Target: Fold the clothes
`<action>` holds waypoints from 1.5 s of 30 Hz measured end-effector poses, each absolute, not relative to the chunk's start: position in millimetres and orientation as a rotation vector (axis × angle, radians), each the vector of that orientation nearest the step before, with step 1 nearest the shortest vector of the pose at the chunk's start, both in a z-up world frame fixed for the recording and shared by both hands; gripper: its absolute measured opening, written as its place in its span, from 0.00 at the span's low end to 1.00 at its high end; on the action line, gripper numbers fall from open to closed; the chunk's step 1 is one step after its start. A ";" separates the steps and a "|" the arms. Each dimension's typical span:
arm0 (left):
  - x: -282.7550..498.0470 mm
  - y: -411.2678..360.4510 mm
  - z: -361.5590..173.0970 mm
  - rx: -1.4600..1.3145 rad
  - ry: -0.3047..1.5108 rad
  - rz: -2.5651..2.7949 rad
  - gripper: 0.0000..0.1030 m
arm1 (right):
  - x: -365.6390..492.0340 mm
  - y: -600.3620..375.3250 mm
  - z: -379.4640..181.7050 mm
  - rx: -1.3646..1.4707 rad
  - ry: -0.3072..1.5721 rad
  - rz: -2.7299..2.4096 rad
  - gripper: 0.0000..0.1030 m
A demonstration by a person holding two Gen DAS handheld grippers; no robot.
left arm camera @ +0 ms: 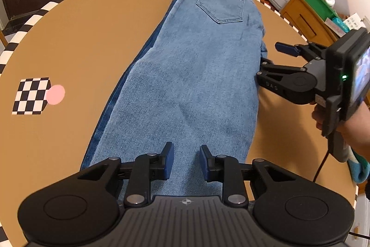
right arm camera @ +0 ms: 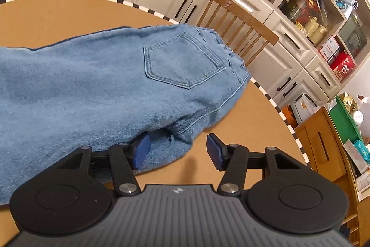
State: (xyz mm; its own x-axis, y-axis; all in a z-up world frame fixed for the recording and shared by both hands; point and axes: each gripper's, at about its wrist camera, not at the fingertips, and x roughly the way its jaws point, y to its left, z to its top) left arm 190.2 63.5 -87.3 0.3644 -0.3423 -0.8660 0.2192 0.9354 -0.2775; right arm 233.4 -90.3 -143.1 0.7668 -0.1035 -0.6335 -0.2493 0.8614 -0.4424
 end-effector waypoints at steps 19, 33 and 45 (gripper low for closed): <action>195.1 67.9 -88.2 -0.177 1.172 -0.360 0.26 | 233.5 -61.5 -167.4 -0.968 0.523 -0.053 0.56; 204.3 79.2 -92.8 -0.238 1.208 -0.354 0.18 | 229.5 -154.9 -126.7 -0.620 0.629 -0.105 0.00; 209.5 80.8 -93.3 -0.276 1.223 -0.342 0.18 | 217.8 -145.6 -133.4 -0.255 0.737 0.150 0.37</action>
State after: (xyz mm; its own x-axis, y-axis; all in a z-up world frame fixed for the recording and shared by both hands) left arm 209.5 80.8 -93.3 0.3008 -0.3999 -0.8658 0.1069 0.9162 -0.3861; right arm 217.8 -145.6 -133.4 0.7317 0.0458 -0.6801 -0.2243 0.9583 -0.1768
